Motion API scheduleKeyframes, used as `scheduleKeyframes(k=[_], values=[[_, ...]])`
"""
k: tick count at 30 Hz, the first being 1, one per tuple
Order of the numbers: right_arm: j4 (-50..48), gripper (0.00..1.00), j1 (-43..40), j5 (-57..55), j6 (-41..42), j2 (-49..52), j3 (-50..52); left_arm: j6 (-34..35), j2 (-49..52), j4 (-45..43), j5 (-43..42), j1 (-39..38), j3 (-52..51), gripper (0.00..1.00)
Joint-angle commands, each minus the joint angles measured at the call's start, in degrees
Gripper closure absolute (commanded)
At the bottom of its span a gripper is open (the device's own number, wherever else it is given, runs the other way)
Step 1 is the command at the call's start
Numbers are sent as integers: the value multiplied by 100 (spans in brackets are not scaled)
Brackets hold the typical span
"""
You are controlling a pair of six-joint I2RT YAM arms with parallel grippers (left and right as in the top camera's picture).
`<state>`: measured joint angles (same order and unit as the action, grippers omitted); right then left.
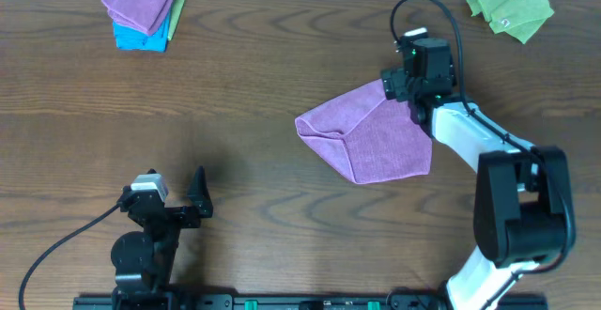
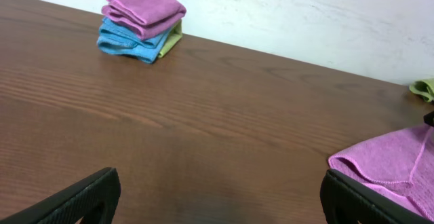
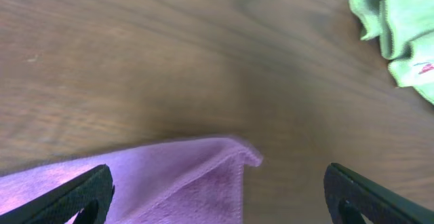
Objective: Fold the cloth
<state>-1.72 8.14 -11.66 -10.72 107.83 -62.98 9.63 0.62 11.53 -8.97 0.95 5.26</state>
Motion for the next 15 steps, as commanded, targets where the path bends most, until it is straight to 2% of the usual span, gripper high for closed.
scheduleKeyframes(k=[1, 5, 10, 15], values=[[505, 1, 264, 17, 85, -640, -105, 0, -31, 37, 39, -24, -162, 4], [1482, 1, 468, 686, 107, -1095, -105, 0, -31, 37, 42, -24, -162, 5], [2470, 17, 645, 2199, 105, -1132, -101, 0, -31, 37, 42, -24, -162, 5], [2835, 25, 918, 2549, -105, -1115, -98, 0, -31, 37, 42, -24, -162, 5]])
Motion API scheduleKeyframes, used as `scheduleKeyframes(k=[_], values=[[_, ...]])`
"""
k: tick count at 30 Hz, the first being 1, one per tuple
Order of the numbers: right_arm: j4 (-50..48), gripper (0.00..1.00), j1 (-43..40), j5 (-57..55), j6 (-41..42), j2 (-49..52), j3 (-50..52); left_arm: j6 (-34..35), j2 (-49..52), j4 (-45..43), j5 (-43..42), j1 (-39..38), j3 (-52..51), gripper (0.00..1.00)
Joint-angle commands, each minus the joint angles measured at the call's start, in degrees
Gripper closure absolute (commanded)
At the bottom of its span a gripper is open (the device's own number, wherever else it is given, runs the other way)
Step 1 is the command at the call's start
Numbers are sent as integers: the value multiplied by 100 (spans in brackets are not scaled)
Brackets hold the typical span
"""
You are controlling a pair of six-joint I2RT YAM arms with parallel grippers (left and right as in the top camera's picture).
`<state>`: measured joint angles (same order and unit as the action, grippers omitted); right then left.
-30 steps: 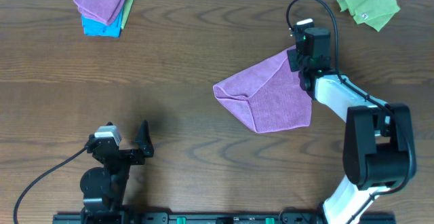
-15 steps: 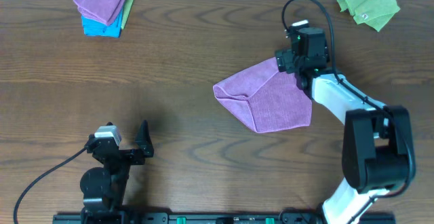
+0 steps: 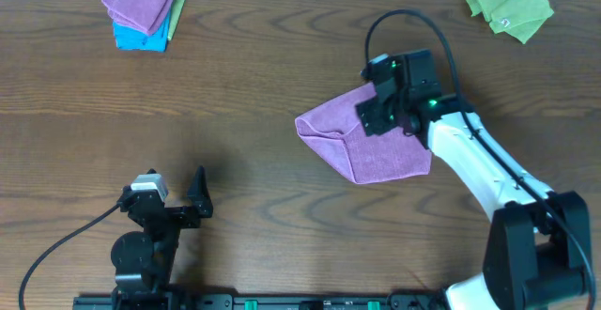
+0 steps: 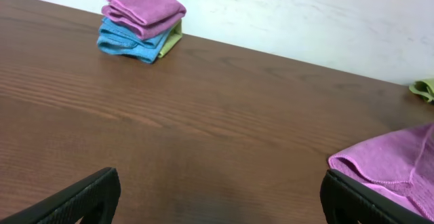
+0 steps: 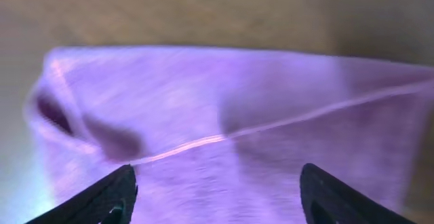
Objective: Fold the cloth
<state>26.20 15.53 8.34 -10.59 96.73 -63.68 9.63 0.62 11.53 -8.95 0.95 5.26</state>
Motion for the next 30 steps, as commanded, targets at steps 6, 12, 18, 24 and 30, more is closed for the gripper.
scheduleKeyframes(k=[6, 12, 18, 24, 30], values=[[48, 35, 643, 448, -710, 96, -28, 0, -31, 37, 39, -24, -162, 5], [225, 33, 741, 212, -398, 90, -70, 0, -31, 35, 39, -24, -162, 5], [1139, 39, 428, -280, -105, -671, -125, 0, -31, 37, 39, -24, -162, 5], [2374, 49, 168, -229, 297, -1484, -107, 0, -31, 35, 39, -24, -162, 5], [3108, 43, 179, -214, 699, -2520, -70, 13, -31, 17, 31, -24, -162, 5]])
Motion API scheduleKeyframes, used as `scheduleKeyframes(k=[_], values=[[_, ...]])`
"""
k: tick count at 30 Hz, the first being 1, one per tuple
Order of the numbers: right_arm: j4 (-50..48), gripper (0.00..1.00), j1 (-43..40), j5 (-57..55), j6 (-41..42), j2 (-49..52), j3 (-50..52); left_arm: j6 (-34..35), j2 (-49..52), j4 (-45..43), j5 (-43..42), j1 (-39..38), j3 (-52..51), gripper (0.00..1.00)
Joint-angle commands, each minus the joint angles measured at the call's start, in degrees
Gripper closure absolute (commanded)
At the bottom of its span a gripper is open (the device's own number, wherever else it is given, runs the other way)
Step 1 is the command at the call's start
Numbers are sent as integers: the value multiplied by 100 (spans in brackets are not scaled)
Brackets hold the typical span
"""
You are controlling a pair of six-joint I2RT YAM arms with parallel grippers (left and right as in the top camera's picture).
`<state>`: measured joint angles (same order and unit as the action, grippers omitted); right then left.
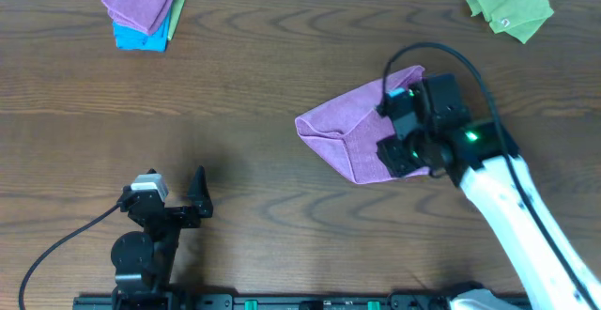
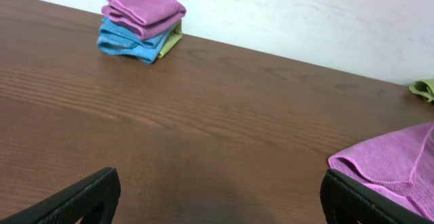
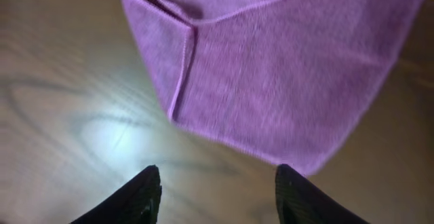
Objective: Fold the cloth
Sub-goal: 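Release the cloth and retract the right gripper to rest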
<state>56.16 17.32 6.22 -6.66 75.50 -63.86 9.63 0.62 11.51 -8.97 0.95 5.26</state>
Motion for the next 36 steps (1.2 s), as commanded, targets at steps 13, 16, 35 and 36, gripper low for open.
scheduleKeyframes(k=[13, 16, 35, 36], values=[[1034, 6, 0, 643, 343, -1904, 61, 3842, -31, -98, -1123, -24, -162, 5], [1099, 1, 0, 1198, 420, -2076, 59, 4009, -31, -332, -1193, -24, -162, 5], [1416, 1, -129, 573, 942, -3014, -385, 2214, 1495, -990, -3322, -179, 597, 6], [1414, 1, -129, 448, 942, -3110, -420, 1982, 1784, -964, -3283, -254, 778, 5]])
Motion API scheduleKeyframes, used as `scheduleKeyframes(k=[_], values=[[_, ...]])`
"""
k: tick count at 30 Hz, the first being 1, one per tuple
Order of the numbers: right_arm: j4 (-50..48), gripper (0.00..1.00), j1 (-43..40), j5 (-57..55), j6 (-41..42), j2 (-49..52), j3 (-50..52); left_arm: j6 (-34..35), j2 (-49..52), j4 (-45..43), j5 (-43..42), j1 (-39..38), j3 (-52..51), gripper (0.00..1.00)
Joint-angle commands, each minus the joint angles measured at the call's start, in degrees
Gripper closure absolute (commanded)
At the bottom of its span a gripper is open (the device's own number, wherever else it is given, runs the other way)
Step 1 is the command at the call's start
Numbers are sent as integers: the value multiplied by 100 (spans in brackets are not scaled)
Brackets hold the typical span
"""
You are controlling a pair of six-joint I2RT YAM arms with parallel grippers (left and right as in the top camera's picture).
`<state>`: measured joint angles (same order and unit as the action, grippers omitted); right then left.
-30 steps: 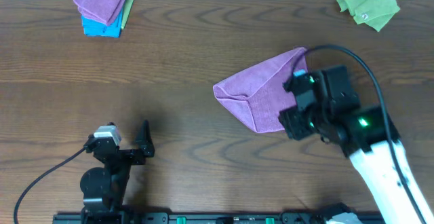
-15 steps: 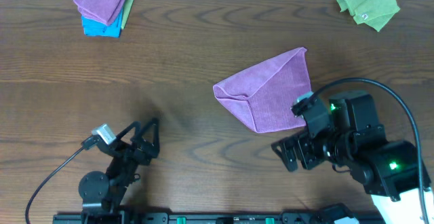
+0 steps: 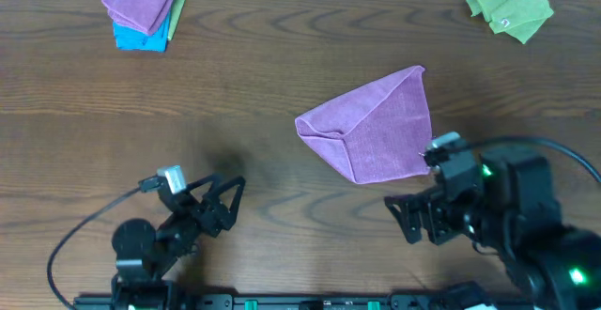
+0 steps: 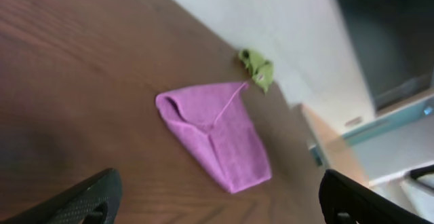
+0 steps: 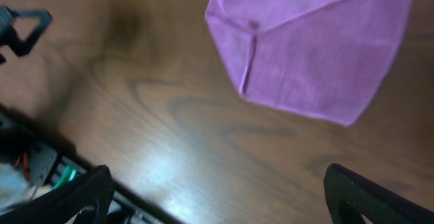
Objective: Fold the cloth
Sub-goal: 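Release the cloth and retract the right gripper to rest, then reach the left gripper to the cloth's folded left corner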
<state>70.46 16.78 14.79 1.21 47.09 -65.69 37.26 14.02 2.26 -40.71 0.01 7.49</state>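
Note:
The purple cloth [image 3: 374, 127] lies folded into a rough triangle right of the table's middle, a folded flap along its left edge. It also shows in the left wrist view [image 4: 218, 137] and the right wrist view [image 5: 313, 53]. My right gripper [image 3: 402, 221] hangs open near the front edge, in front of the cloth and apart from it, with nothing between its fingers [image 5: 76, 198]. At the front left, my left gripper [image 3: 228, 193] is open and empty, turned toward the cloth, its fingers [image 4: 80, 198] wide apart.
A stack of folded purple, blue and green cloths [image 3: 143, 9] sits at the far left corner. A crumpled green cloth [image 3: 509, 7] lies at the far right corner, also visible as the green cloth [image 4: 256, 65] from the left wrist. The table's front edge and rail [image 3: 282, 301] lie below both arms.
My right gripper was over the cloth's near part and now hangs back near the front edge. My left gripper has swung right to face the cloth. The cloth lies as before.
My right gripper stood open at the cloth's far corner, then over its middle, then over its near edge, and now is clear of it by the front edge. The left arm rested still until it swung right. The cloth kept its folded triangle shape.

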Motion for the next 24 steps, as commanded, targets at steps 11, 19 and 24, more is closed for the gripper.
scheduleKeyframes(k=[11, 19, 24], values=[[-20, 1, -74, -1451, 531, -719, -289, -2667, 4026, 935, 2188, -2214, 2861, 5], [-350, 1, -74, -2017, 820, -885, -428, -3646, 6516, 2024, 4266, -3512, 5180, 5], [-385, 1, -74, -2616, 907, -1115, -815, -4142, 7711, 2347, 4522, -3720, 6245, 5]])
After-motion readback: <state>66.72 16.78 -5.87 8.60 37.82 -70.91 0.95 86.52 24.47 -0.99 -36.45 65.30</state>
